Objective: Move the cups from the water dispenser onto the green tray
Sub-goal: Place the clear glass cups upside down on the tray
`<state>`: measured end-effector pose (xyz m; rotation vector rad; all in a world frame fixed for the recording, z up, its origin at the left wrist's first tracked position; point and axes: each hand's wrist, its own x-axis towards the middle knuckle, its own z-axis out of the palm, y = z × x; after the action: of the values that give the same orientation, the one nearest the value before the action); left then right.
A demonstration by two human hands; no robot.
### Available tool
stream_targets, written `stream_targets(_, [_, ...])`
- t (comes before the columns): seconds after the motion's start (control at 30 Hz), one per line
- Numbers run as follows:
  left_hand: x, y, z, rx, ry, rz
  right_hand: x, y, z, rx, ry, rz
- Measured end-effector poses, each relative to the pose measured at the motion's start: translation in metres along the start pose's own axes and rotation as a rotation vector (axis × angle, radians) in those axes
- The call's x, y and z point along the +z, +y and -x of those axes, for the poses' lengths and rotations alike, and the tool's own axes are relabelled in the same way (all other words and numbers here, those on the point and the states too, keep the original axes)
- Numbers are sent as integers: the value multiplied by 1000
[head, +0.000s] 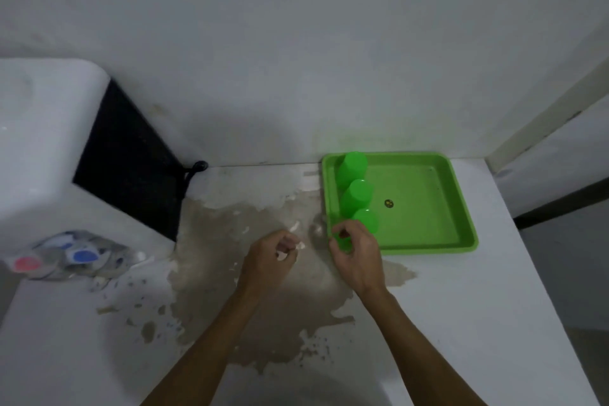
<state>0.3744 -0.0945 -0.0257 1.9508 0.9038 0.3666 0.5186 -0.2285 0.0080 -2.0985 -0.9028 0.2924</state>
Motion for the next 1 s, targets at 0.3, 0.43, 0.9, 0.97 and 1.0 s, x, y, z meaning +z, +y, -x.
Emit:
stream_targets(0.3, [-121, -80, 86, -164, 103, 38, 103, -93, 52, -18, -259, -81])
stream_targets(0.43, [-185, -123, 121, -187, 141, 70, 164, -144, 76, -44, -350, -128])
stream_targets(0.9, [-305, -233, 150, -227, 162, 110, 322, -227, 83, 58, -379, -171])
stream_targets(0.97, [-310, -242, 148, -231, 136, 114, 335, -234, 78, 61, -352, -158])
stream_targets(1.0, [-311, -245, 146, -232, 124, 117, 339, -237, 75, 72, -345, -161])
